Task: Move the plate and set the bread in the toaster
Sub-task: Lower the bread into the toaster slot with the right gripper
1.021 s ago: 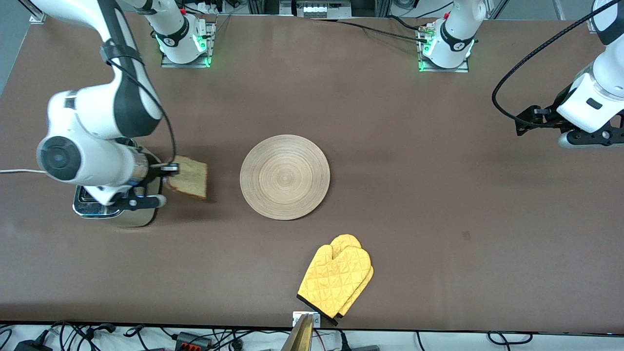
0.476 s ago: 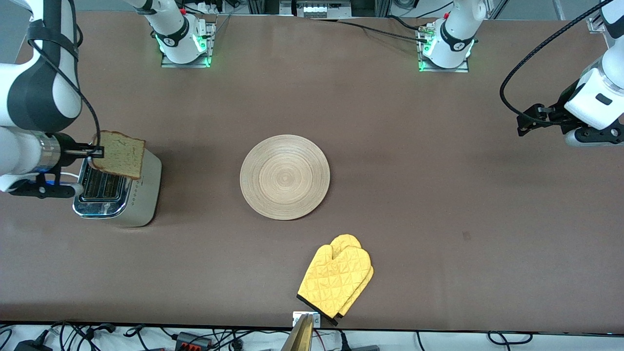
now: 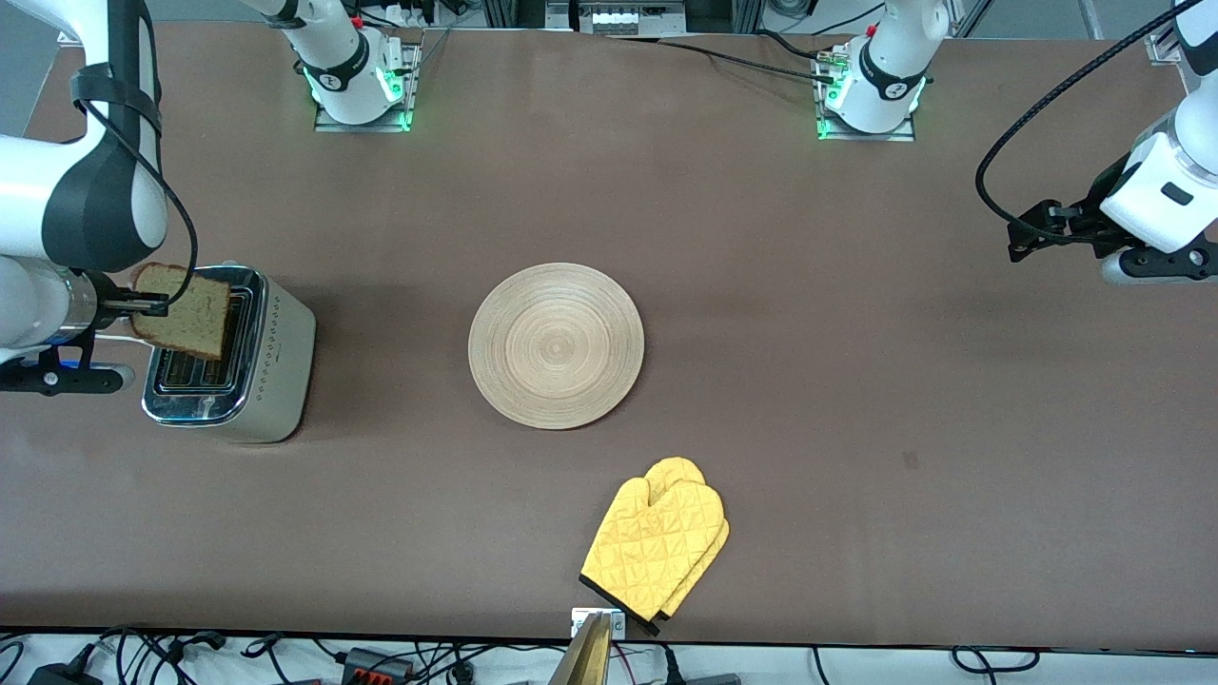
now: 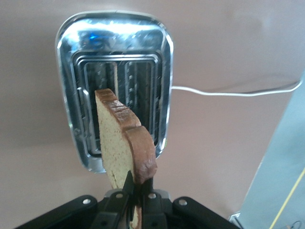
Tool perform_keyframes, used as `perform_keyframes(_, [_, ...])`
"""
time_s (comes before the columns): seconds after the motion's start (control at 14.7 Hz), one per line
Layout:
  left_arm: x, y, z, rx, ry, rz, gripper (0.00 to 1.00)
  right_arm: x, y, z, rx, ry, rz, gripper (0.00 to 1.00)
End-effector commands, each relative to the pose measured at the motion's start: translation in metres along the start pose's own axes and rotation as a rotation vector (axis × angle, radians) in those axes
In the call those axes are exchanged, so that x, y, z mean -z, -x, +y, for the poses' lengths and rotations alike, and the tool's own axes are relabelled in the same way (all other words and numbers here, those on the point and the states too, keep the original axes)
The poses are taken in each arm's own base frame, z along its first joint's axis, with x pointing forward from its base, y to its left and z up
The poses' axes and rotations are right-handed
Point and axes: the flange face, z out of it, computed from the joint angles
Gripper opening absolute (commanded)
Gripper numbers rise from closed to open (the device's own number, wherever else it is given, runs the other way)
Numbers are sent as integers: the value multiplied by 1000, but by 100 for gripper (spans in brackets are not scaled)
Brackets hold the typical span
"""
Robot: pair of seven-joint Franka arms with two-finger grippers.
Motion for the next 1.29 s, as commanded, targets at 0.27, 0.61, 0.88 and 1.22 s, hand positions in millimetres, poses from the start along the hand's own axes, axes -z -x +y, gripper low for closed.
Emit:
perform_keyframes(0.27, [2,-6,-3,3,14,-18,100,-5,-12,-7,31,66,19,0])
perform_keyframes(0.61, [1,-5,-4,10,18,-25,100,2,-9,-25,62,64,19,0])
perform_keyframes(0.88, [-3,-8,-16,33,25,-64,100,-2,-9,-30,73,64,9,0])
perform_keyframes(1.22, [10,-9,-13,21,49,-34,100,-14,-4,-31,72,62,-47,0])
